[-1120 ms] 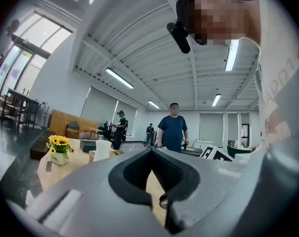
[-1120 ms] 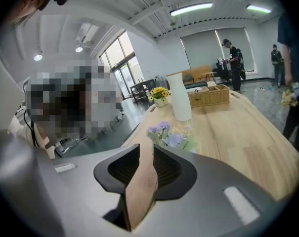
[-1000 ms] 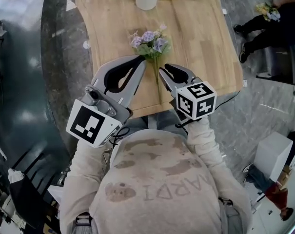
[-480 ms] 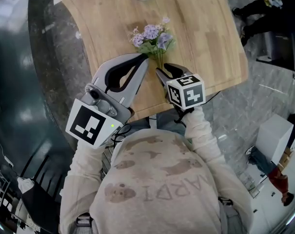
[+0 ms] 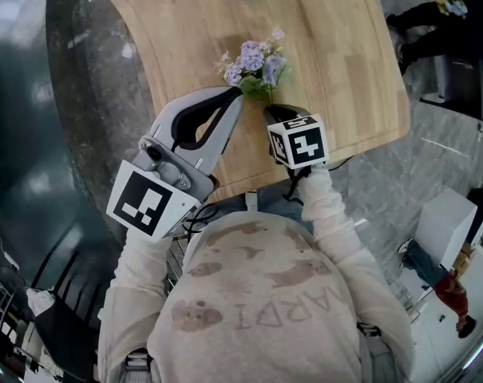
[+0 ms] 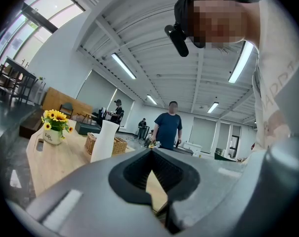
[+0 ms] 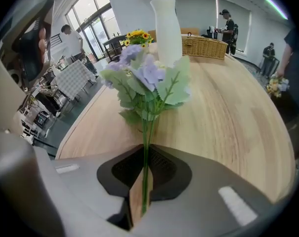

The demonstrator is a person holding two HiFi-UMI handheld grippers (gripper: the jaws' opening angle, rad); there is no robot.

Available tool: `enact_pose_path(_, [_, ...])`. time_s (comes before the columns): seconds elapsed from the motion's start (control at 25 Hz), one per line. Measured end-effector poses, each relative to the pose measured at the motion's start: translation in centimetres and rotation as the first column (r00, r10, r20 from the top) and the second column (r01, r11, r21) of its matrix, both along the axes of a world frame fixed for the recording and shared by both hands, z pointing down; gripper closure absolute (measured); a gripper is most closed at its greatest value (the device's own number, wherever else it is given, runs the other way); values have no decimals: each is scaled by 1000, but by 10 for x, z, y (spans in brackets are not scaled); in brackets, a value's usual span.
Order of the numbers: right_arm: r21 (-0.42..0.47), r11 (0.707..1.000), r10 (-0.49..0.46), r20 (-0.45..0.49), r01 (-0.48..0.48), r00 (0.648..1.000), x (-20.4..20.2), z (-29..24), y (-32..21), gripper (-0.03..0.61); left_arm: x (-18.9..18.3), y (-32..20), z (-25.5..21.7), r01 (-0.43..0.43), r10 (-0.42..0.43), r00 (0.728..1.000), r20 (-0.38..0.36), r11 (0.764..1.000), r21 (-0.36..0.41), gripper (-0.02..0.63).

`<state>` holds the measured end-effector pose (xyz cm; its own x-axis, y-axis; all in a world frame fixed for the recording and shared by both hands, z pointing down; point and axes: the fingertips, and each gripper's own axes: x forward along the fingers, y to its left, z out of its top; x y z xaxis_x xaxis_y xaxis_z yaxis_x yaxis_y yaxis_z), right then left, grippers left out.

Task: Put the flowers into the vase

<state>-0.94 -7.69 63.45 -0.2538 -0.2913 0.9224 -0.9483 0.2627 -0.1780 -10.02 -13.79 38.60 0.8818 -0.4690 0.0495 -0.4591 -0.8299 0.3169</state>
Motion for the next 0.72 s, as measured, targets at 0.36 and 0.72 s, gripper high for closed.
enact_pose_path(0.36, [106,994,24,27,-27,999,-8,-28,-14,546,-9,9,-18,9,-8,1000,-14,998,55,613])
enact_pose_path(0.72, [340,939,19,120,-59,993,-16,-112,-46,546,-7,22,-46,11,-9,1000,-21,994,112,614])
